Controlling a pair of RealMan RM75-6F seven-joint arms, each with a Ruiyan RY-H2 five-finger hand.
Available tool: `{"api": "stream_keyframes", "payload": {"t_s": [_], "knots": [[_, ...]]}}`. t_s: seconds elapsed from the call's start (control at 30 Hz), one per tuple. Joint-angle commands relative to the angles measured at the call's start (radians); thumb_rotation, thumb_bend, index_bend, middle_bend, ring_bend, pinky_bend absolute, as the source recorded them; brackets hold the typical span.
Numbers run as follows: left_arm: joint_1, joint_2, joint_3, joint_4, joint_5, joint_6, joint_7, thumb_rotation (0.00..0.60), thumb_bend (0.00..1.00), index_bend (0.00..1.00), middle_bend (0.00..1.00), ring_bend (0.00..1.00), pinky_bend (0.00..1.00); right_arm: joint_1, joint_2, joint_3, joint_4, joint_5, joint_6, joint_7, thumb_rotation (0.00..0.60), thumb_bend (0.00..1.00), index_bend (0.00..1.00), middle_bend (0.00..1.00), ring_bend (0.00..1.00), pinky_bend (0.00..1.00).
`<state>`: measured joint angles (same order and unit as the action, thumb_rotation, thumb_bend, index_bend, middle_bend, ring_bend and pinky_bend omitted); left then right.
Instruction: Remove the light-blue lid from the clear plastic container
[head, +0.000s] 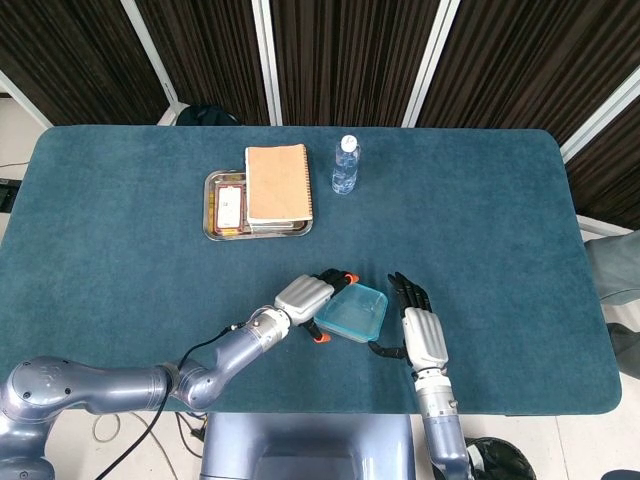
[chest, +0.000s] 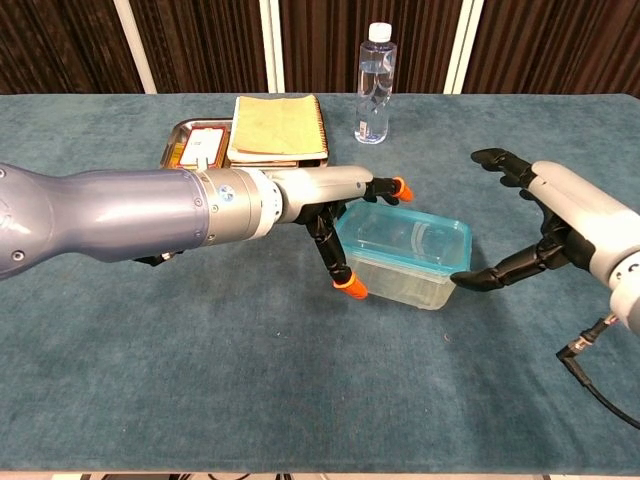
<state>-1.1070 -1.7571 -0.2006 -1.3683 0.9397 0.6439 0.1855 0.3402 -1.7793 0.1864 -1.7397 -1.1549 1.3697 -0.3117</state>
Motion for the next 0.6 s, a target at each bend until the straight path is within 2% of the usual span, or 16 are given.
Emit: {"api": "stream_keyframes", "payload": {"t_s": [0.03, 0.6], "knots": [[-0.001, 0.000, 0.001, 0.000, -0.001, -0.002, -0.002, 0.600, 0.01, 0.00, 0.04, 0.02, 0.25, 0.002, -0.004, -0.001, 0.007, -0.004, -0.002, 0.000, 0.600, 0.22, 0.00, 0.00, 0.00, 0.00], [-0.001, 0.001, 0.008, 0.014, 0.007, -0.009, -0.018, 0.600, 0.01, 0.00, 0.04, 0.02, 0.26, 0.024, -0.055, 0.026, 0.060, -0.026, -0.011, 0.013, 0.600, 0.22, 0.00, 0.00, 0.00, 0.00]]}}
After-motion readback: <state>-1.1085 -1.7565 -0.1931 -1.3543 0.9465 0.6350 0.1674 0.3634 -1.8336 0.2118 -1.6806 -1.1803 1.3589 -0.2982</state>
